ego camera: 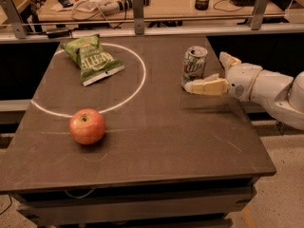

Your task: Move 7up can near apple

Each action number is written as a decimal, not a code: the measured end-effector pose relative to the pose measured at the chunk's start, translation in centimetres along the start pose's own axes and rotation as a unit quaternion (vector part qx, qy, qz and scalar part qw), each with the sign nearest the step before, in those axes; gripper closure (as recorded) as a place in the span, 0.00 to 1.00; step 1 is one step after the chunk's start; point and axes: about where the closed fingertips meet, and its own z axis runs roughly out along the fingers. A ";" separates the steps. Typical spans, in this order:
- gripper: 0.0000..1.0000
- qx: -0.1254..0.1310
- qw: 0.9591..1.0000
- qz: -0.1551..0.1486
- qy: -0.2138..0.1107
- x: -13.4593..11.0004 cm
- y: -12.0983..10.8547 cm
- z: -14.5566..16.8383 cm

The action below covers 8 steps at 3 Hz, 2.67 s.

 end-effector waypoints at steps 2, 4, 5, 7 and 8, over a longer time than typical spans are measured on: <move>0.15 -0.045 0.999 0.000 0.000 0.2 0.2 3.5; 0.62 -0.072 0.997 -0.001 0.004 0.2 0.7 4.2; 0.86 -0.088 0.996 -0.010 -0.002 -1.0 3.7 3.9; 1.00 -0.164 0.986 -0.010 -0.013 -2.7 12.8 4.8; 1.00 -0.200 0.980 -0.003 -0.014 -3.3 16.1 5.1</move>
Offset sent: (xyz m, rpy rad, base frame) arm 0.0324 0.0337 -0.0120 0.0050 0.0209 0.1333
